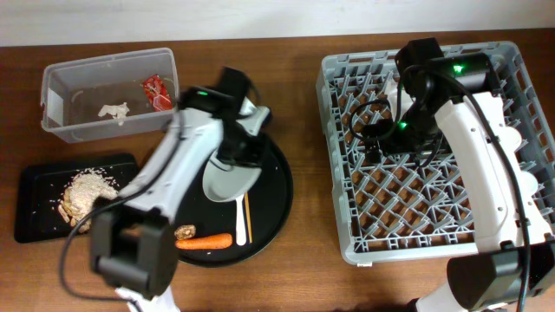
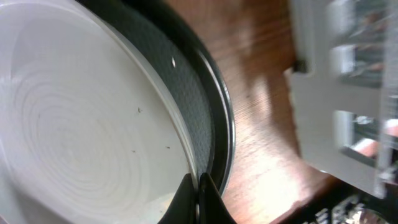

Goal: Sort waste into correct bins and load items into the dishwasher rack
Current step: 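Bring the plate back over the round tray and grasp it with the right gripper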

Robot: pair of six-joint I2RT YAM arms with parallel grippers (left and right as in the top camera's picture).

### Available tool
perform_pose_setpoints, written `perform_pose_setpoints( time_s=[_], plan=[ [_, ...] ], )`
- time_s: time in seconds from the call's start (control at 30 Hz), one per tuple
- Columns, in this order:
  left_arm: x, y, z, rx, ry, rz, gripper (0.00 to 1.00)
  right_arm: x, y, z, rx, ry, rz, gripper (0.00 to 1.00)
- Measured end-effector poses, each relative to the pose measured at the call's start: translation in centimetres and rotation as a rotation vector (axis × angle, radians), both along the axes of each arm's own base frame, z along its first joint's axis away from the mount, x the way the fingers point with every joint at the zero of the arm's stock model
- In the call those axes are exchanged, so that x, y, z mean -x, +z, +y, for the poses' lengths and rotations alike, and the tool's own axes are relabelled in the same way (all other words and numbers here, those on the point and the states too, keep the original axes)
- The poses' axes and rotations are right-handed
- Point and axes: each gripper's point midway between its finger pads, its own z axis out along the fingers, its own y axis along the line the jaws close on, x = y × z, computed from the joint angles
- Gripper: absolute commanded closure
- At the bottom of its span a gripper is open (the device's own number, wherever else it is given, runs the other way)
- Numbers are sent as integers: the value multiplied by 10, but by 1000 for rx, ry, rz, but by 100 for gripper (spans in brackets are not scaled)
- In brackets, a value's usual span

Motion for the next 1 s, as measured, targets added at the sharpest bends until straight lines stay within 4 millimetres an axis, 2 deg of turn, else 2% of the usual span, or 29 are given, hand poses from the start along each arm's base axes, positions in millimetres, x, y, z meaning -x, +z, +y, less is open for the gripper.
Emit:
perform_pose_setpoints(
  time_s=[0.17,0.3,0.37,0.43,0.53,0.63,0.67,0.73,0.83,0.93,1.0],
  plan=[
    [17,-41,-24,-109,-35,77,98,0,0,0,0,0,0,1],
    [25,-51,-32,-143,-51,93,63,0,0,0,0,0,0,1],
    [29,-52,-37,-145,-55,102,50,0,0,0,0,0,0,1],
    [34,-52,-37,-152,-57,116,48,0,0,0,0,0,0,1],
    [40,-47,-24,-178,-38,167,48,0,0,0,0,0,0,1],
    [29,-34,0,-184,31,181,47,0,0,0,0,0,0,1],
    [23,-27,14,-186,69,174,47,0,0,0,0,0,0,1],
    [11,-8,48,-187,161,136,43,0,0,0,-1,0,-1,1],
    [-3,37,112,-185,332,35,41,-5,1,8,-45,2,-19,1],
    [1,77,168,-183,492,-47,38,-14,5,33,-153,29,-59,1],
    [8,90,197,-187,579,-68,36,-18,8,55,-207,73,-85,1]
  ],
)
